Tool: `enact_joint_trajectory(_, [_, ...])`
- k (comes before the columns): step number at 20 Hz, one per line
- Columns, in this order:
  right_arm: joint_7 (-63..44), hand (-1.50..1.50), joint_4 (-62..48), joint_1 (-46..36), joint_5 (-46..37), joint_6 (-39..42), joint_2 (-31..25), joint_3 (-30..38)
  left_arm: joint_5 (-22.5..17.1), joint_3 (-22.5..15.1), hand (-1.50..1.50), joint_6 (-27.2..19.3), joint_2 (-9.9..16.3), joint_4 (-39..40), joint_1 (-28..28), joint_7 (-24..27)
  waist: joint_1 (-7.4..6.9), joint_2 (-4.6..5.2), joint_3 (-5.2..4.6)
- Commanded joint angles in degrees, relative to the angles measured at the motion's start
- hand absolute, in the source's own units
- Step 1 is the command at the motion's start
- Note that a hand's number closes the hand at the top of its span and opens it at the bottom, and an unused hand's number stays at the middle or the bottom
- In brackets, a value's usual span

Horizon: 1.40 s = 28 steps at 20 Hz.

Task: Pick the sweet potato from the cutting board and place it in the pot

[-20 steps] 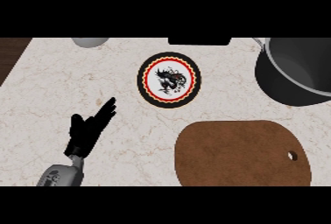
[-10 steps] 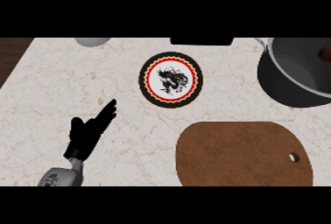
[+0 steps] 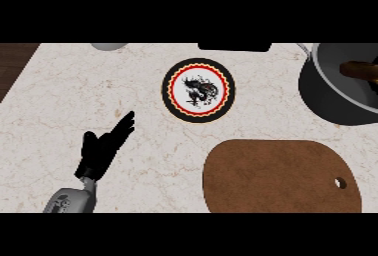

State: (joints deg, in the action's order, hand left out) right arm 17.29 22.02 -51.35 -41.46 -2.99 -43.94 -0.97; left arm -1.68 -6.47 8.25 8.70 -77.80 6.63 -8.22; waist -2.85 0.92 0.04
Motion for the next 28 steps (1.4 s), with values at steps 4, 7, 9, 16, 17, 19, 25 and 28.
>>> enact_joint_trajectory(4, [-10.7, 1.50, -9.2, -4.0, -7.2, 9.1, 5.6, -6.4, -0.2, 0.8, 0.00, 0.2, 0.2, 0.5, 2.7, -1.4, -0.50, 0.32, -0.01])
enact_joint_trajectory(7, [-18.0, -1.50, -12.5, -6.3, -7.2, 12.0, 7.9, -5.6, -1.1, 1.2, 0.00, 1.3, 0.8, -0.4, 2.6, -2.2, 0.03, -0.05, 0.00])
enact_joint_trajectory(9, [-15.1, -1.50, -15.0, -6.8, -8.2, 15.1, 6.1, -6.3, 1.0, -0.7, 0.00, -0.8, -1.1, -1.1, 1.1, -1.6, -0.79, 0.35, 0.10])
enact_joint_trajectory(16, [-6.6, -1.50, -10.1, -7.7, 6.4, 3.2, 11.1, 8.5, 0.2, 0.7, 0.00, -1.0, -1.2, -0.2, 1.2, -2.0, 0.77, 0.00, 0.27])
enact_joint_trajectory(17, [-6.1, -1.50, -9.4, -8.6, 7.7, 2.7, 11.9, 9.7, 0.3, 0.4, 0.00, 0.6, 0.0, -0.2, -1.0, 0.7, 0.40, -0.12, 0.18])
enact_joint_trajectory(19, [-3.9, -1.50, -9.3, -8.6, 12.9, 1.6, 11.3, 15.1, 0.3, 1.3, 0.00, -0.9, -0.9, 0.5, 1.4, -0.6, 0.81, 0.23, 0.26])
enact_joint_trajectory(25, [-3.0, -1.50, -8.7, -8.1, 21.8, -4.7, 6.8, 25.3, -0.3, 1.0, 0.00, 0.8, 0.3, -1.9, -0.4, -0.7, 0.81, -0.06, 0.16])
enact_joint_trajectory(28, [0.7, -1.50, -8.6, -6.3, 25.3, -5.5, 4.1, 29.3, -0.1, 1.9, 0.00, 0.5, 0.4, 0.2, 0.2, 0.3, 1.09, 0.18, 0.16])
